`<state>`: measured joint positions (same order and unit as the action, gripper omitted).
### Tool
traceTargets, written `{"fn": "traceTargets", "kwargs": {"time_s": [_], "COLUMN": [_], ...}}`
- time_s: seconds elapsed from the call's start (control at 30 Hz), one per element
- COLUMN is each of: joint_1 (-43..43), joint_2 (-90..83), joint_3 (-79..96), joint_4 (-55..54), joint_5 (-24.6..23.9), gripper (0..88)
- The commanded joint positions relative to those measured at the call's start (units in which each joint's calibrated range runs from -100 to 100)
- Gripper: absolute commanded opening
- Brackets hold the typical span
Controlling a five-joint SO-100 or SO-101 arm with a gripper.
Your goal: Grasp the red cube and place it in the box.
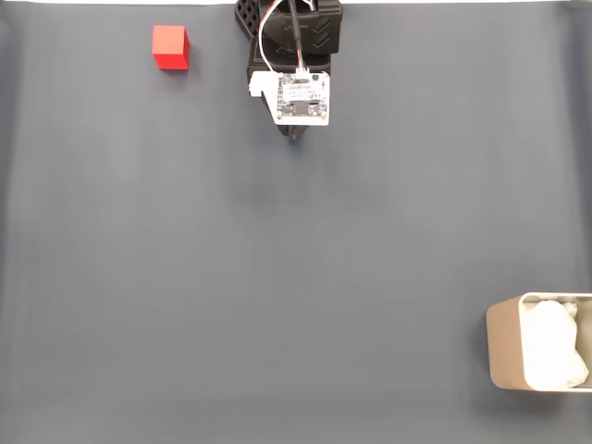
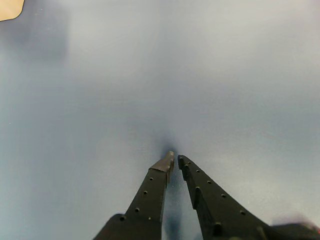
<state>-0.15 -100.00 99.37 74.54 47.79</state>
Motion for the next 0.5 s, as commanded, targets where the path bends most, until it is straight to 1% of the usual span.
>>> {"fn": "traceTargets", "kwargs": {"time_s": [0.0,0.27,0.47], "joint_1": [-0.06,-0.56,-0.35], "joint_2": [0.00,0.00,0.00], "joint_3": [0.45,0.45,0.45], "joint_4": [1.20,0.87,-4.54], "joint_5": [0.34,0.29,-0.10], "gripper": [0.4,0.0,0.0]}}
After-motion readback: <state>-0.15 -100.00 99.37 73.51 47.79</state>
